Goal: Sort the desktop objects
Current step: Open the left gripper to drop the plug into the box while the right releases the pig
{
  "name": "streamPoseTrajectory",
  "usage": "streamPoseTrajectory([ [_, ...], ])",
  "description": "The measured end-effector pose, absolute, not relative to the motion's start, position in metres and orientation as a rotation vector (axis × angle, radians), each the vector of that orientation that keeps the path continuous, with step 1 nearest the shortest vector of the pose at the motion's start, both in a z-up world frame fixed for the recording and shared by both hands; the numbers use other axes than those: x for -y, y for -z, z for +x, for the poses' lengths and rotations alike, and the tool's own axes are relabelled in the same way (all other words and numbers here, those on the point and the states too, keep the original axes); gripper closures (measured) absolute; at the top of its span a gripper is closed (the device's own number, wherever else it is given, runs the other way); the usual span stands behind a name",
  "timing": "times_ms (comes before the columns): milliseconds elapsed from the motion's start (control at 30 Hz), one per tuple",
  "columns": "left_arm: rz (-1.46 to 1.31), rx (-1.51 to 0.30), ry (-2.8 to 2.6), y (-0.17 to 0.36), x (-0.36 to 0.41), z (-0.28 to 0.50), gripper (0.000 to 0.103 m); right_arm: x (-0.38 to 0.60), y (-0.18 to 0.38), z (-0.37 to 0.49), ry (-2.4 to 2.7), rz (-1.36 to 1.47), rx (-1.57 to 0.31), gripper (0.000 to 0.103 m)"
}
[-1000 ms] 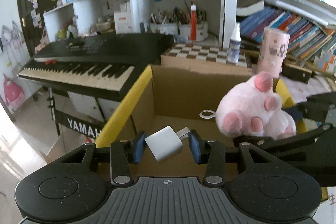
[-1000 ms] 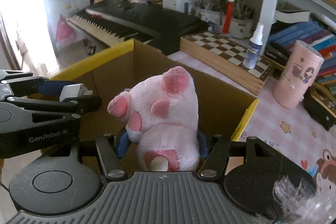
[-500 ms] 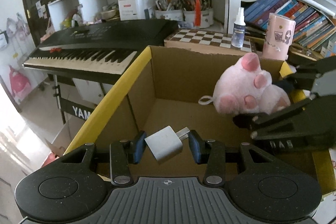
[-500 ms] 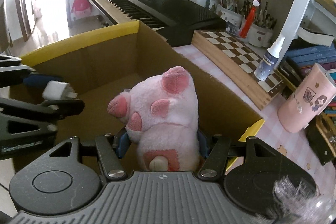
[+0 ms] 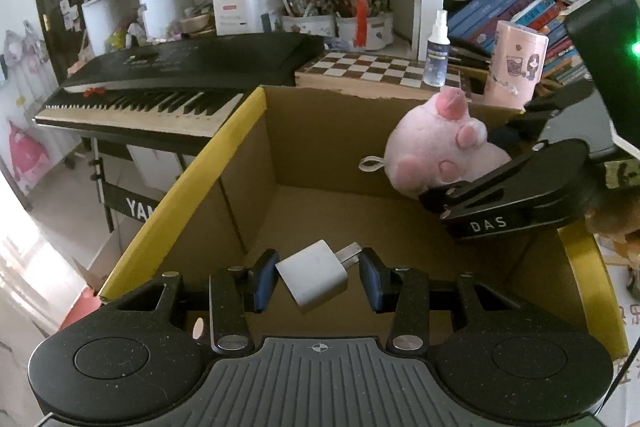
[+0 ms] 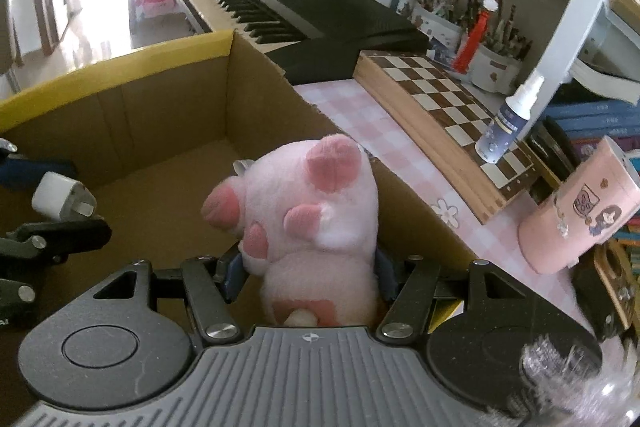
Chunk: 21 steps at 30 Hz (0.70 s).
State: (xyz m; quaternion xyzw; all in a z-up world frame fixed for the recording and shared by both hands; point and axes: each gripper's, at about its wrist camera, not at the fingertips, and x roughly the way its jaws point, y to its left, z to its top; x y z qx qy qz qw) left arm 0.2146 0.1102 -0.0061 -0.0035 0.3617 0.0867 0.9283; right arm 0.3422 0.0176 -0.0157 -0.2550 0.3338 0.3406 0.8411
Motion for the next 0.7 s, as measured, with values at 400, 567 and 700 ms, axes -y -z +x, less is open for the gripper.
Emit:
streamPoseTrajectory([
  [400, -0.021, -0.741, -0.193, 0.009, -0.112, 0.224, 0.06, -0.029, 0.018, 0.355, -0.759, -0.618, -0.7, 0.043],
  [567, 0.004, -0.738, -0.2, 0.011, -0.11, 0.226, 0.06, -0.03, 0.017, 0.351, -0.777, -0.637, -0.718, 0.042],
  [700, 0.021, -0.728, -0.199, 0.01, -0.108, 0.227, 0.057, -0.031, 0.016, 0.351, -0.788, -0.626, -0.729, 0.038],
])
